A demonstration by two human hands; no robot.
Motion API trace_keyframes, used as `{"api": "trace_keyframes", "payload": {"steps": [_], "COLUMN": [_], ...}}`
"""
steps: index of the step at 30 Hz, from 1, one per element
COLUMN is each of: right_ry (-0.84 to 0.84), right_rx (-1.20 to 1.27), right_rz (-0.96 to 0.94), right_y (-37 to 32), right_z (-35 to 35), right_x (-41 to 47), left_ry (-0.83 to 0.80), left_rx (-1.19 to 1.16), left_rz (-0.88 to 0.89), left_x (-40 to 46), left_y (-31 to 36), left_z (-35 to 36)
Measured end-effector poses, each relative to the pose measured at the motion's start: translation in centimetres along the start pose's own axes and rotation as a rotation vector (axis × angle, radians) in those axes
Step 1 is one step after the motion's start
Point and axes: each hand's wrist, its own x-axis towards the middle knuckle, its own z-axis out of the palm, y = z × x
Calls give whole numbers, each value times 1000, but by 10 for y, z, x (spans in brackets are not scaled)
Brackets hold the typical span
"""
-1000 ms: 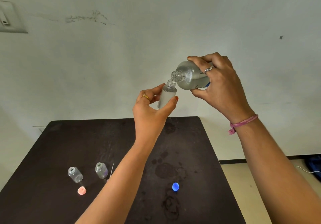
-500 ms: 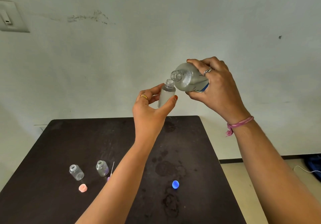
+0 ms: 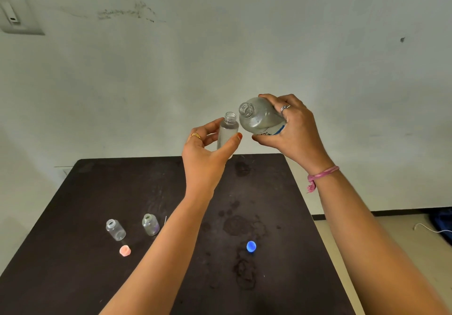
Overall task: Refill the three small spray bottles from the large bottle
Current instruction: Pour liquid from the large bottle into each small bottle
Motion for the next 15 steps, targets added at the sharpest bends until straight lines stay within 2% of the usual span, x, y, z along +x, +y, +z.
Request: {"api": "trace_keyframes", "payload": {"steps": [9, 15], "right_ry": [-74, -41], "right_rx": [479, 586], "right_rz": [419, 609], "right_y": [17, 20], "right_z": [53, 87], "right_x": [-28, -47], "left_ry": [-3, -27], "left_rx": [82, 106], "left_rz": [-95, -171], "left_x": [4, 1], "left_y": [-37, -67], "left_z": [-38, -72]}}
